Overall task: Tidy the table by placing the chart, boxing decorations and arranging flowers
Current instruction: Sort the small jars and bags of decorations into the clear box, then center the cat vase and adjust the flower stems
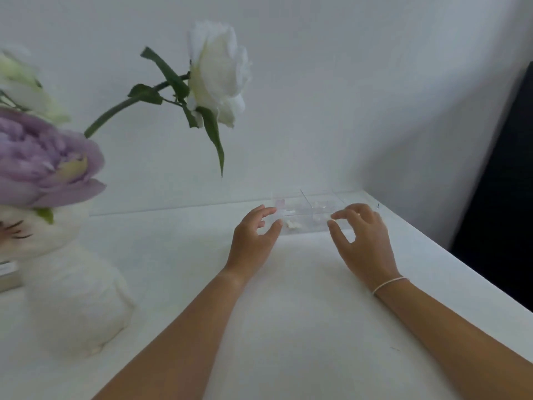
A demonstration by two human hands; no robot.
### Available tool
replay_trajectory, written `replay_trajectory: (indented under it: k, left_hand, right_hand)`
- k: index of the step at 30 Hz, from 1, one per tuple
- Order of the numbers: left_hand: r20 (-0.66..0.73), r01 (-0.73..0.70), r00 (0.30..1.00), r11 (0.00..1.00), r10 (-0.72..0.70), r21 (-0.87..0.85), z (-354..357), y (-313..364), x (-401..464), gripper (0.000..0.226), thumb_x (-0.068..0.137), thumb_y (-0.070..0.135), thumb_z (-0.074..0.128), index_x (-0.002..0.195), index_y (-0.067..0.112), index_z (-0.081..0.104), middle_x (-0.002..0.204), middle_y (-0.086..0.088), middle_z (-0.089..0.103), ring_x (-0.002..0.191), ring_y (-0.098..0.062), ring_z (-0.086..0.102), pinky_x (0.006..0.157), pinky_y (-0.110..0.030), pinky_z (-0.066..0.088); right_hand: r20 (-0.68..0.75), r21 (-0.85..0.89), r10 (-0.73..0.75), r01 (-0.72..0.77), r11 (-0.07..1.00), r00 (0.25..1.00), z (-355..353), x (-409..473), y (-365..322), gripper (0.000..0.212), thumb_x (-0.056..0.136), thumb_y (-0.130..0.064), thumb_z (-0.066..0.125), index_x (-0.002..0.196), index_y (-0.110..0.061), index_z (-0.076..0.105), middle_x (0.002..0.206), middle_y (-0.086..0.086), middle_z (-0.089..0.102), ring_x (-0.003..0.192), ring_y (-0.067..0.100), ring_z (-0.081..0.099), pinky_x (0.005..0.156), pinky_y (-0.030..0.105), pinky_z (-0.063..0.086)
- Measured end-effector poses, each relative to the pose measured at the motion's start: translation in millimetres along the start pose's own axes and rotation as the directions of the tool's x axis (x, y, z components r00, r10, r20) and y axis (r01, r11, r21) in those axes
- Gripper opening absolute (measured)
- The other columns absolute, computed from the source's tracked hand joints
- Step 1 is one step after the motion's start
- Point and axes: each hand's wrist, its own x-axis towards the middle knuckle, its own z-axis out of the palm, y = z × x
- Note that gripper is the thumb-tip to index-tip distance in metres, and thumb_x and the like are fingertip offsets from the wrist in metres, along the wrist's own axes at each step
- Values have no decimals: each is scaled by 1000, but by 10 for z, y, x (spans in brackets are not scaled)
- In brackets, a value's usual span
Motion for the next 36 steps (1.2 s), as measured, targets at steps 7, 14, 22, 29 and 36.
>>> replay_trajectory:
  k: [7,14,22,29,36]
  left_hand:
    - [-17,17,1000,1000,-18,-11,-463,157,-702,26,86,26,59,112,27,61,132,10,53,102,-10,58,68,7,34]
    - [-7,22,1000,1000,-22,-15,-1205,225,-1421,23,87,23,58,109,30,61,126,13,56,106,-7,58,69,-1,41]
    - [-17,-81,997,996,80,-23,-1901,191,-2047,25,85,12,61,96,33,67,102,24,68,95,1,61,73,-9,47]
    - [-236,-62,969,997,69,38,-2275,125,-2011,23,85,5,58,90,25,66,92,16,67,88,6,59,68,-5,45]
    - [-296,40,954,999,-37,2,-2427,2,-1812,26,86,20,58,109,31,58,120,8,57,105,-9,55,65,2,39]
  right_hand:
    - [92,71,-14,7,997,996,-135,-463,-549,20,82,-28,62,95,-13,65,103,7,60,94,28,57,84,40,45]
    - [164,219,-51,14,976,985,-170,-885,-1064,25,80,-34,63,100,-20,62,105,-5,55,99,18,55,86,32,45]
    - [276,376,-153,40,926,949,21,-1195,-1677,42,75,-48,61,113,-30,53,110,-20,46,99,2,50,86,20,40]
    - [373,500,-192,-22,866,908,335,-1280,-2172,66,67,-61,58,126,-37,40,118,-26,40,112,0,46,96,21,39]
    - [388,575,-165,-99,812,907,574,-1246,-2453,77,67,-55,64,134,-35,31,125,-23,35,116,-2,38,98,24,38]
